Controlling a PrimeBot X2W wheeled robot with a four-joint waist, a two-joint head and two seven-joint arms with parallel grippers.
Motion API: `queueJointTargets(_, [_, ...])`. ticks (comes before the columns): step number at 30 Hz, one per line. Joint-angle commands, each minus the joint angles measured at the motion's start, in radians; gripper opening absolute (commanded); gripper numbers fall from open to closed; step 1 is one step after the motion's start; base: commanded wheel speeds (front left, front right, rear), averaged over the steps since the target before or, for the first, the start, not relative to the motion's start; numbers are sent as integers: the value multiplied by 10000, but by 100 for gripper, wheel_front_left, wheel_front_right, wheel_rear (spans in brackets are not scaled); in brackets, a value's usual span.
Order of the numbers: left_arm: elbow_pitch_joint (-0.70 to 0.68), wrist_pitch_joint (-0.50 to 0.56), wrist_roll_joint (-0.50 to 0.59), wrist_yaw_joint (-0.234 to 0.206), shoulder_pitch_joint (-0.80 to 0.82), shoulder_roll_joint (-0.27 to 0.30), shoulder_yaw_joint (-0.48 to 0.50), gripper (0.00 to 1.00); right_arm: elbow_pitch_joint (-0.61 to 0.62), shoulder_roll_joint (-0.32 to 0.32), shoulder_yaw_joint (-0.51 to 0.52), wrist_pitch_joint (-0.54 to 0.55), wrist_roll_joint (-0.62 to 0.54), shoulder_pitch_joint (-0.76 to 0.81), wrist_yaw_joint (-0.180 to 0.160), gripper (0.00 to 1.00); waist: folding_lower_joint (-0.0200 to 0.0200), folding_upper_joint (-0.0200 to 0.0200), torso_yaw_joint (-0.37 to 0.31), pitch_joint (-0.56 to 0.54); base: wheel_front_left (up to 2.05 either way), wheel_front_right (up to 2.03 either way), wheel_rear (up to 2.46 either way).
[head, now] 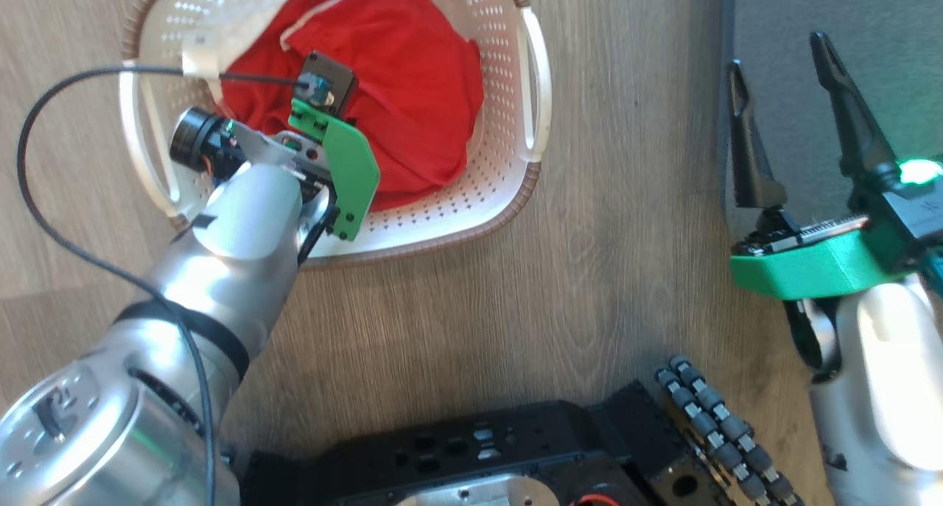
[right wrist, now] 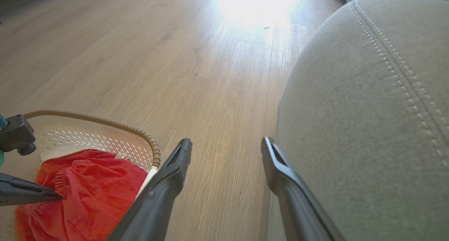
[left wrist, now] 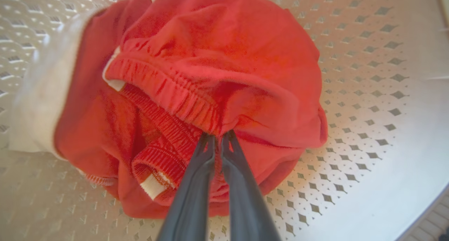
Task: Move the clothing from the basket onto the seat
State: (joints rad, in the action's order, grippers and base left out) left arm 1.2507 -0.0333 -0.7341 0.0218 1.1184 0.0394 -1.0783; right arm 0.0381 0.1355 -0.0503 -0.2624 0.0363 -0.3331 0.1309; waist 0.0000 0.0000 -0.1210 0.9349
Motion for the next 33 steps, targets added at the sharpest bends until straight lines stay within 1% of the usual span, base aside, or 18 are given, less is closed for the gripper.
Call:
queueJointTargets(1, [22, -338, -121, -41, -394, 108, 30, 0, 59, 96, -298, 6, 62, 297, -2, 100, 0, 0, 7, -563, 0, 0, 0])
queueJointTargets(3, [81, -745, -212, -42, -617, 108, 58, 0, -148, 99, -439, 6, 88, 228, -2, 100, 0, 0, -14, -1028, 0, 0, 0])
queueJointTargets(4, [81, -745, -212, -42, -617, 108, 58, 0, -148, 99, -439, 6, 88, 228, -2, 100, 0, 0, -14, -1028, 0, 0, 0])
queueJointTargets(5, [105, -982, -262, -62, -733, 108, 85, 0, -251, 97, -494, 6, 99, 202, -2, 100, 0, 0, -26, -1275, 0, 0, 0])
queueJointTargets(6, [136, -1517, -289, -119, -951, 108, 83, 0, -469, 87, -618, 6, 138, 193, -2, 100, 0, 0, -52, -1756, 0, 0, 0])
queueJointTargets(8, [65, -1952, -358, -134, -1059, 108, 160, 0, -693, 91, -640, 6, 197, 211, -2, 100, 0, 0, 32, -2123, 0, 0, 0])
queueJointTargets(11, [-131, -2246, -322, -222, -1175, 108, 278, 0, -907, 157, -813, 6, 200, 242, -2, 100, 0, 0, 198, -2644, 0, 0, 0])
queueJointTargets(13, [-671, -2274, -183, -425, -1218, 165, 577, 0, -1058, 181, -907, 6, 206, 297, -2, 100, 0, 0, 301, -3036, 0, 0, 0])
queueJointTargets(17, [-2284, -2281, 436, -921, -1790, 597, 1771, 0, -1268, 151, -947, 6, 271, 373, -2, 100, 0, 0, 446, -3686, 0, 0, 0])
queueJointTargets(20, [-3470, -2282, 1203, -1106, -2424, 790, 2735, 0, -1334, 170, -920, 6, 277, 460, -2, 100, 0, 0, 597, -4164, 0, 0, 0])
queueJointTargets(24, [-4960, -2283, 2327, -1144, -3413, 887, 4050, 0, -1417, 164, -1022, 6, 296, 621, -2, 100, 0, 0, 736, -4825, 0, 0, 0])
queueJointTargets(28, [-6435, -2284, 3438, -1160, -4419, 801, 5391, 0, -1306, 31, -925, 6, 329, 761, -2, 100, 0, 0, 829, -5506, 0, 0, 0])
queueJointTargets(33, [-8034, -2284, 4608, -923, -5545, 540, 6619, 0, -1065, -144, -891, 6, 415, 1098, -2, 100, 0, 0, 910, -6343, 0, 0, 0])
